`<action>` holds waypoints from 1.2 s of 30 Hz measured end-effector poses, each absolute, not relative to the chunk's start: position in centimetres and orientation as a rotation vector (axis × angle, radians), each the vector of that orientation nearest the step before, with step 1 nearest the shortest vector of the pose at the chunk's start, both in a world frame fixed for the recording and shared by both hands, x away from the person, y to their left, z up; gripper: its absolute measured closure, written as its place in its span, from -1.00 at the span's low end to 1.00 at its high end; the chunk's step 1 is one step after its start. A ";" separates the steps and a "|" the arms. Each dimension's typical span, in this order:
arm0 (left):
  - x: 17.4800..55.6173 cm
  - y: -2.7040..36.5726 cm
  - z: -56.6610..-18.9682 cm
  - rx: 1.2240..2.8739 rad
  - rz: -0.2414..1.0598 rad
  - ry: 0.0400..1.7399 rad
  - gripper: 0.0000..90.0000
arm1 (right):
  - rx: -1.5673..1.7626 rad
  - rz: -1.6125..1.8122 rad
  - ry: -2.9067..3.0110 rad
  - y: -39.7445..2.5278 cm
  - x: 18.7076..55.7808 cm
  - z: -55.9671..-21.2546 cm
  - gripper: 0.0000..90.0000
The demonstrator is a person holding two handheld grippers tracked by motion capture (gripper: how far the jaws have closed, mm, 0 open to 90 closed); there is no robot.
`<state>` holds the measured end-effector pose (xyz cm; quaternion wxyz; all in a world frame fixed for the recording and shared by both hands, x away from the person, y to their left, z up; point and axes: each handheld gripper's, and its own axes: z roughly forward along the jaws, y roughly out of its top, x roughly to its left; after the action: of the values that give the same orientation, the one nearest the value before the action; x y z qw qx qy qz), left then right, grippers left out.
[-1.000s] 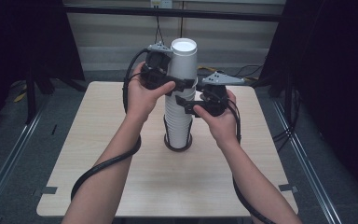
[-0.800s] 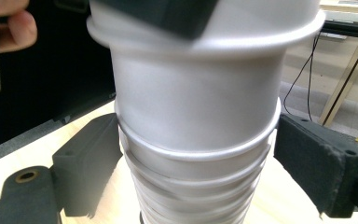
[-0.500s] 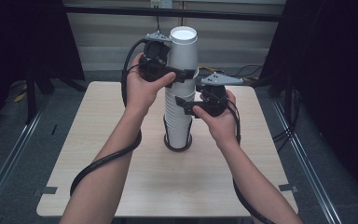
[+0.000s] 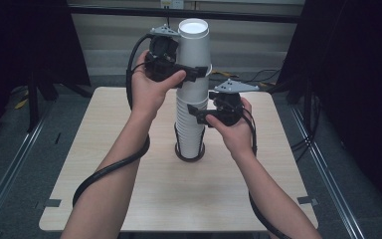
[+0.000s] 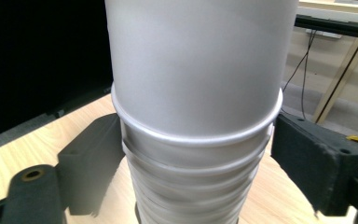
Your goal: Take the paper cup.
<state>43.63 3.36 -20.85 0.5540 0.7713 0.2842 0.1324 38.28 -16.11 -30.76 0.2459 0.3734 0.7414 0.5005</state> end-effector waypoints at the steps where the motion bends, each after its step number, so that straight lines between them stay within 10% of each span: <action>1: 43.6 3.4 -20.7 1.823 0.313 0.663 -0.78 | 1.018 1.360 2.025 -16.1 38.3 -30.8 -0.63; 36: 42.3 5.6 -18.4 1.754 0.304 0.638 -0.77 | 0.995 1.353 2.041 -16.6 37.5 -30.8 -0.63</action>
<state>42.27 5.56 -18.42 0.5853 0.7520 0.2737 0.1305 37.50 -16.56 -30.75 0.2468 0.3649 0.7482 0.4961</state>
